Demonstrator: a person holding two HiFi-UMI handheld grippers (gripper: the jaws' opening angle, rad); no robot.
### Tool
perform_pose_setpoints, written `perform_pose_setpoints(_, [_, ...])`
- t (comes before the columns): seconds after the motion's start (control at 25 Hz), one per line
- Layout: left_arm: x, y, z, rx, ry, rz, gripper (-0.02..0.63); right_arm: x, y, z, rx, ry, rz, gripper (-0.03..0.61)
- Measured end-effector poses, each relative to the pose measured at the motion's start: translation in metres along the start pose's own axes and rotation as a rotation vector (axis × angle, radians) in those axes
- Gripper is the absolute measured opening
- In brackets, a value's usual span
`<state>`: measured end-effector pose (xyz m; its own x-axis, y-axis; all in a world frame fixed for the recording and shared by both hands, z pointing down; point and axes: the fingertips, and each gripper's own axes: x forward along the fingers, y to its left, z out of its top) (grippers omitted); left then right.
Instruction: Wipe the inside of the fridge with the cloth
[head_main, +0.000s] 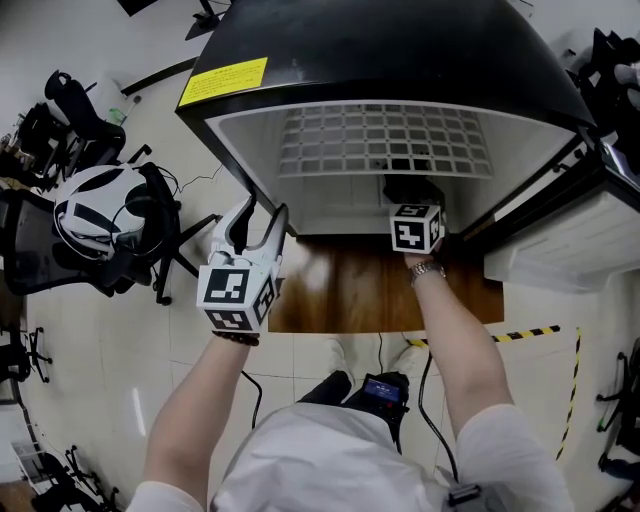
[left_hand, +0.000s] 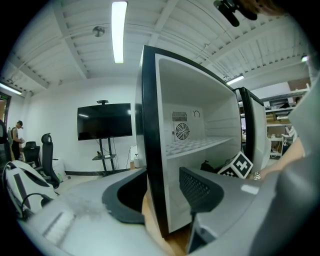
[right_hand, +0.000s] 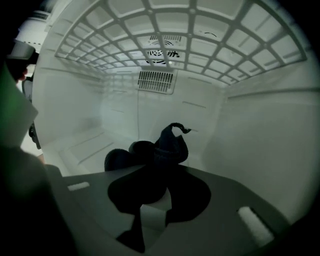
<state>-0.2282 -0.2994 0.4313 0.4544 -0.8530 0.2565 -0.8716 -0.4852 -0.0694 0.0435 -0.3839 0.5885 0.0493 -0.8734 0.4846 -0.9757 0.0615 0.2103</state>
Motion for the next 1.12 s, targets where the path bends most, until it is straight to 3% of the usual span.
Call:
perform_pose_setpoints(0.68, [0.001, 0.000, -0.001, -0.003, 0.006, -0.001, 0.199, -0.010, -0.039, -0.011, 0.020, 0.016, -0.063, 0.077])
perform_pose_setpoints(1.12, [0.001, 0.000, -0.001, -0.001, 0.006, -0.013, 0.199, -0.042, 0.031, 0.036, 0.026, -0.117, 0.058, 0.077])
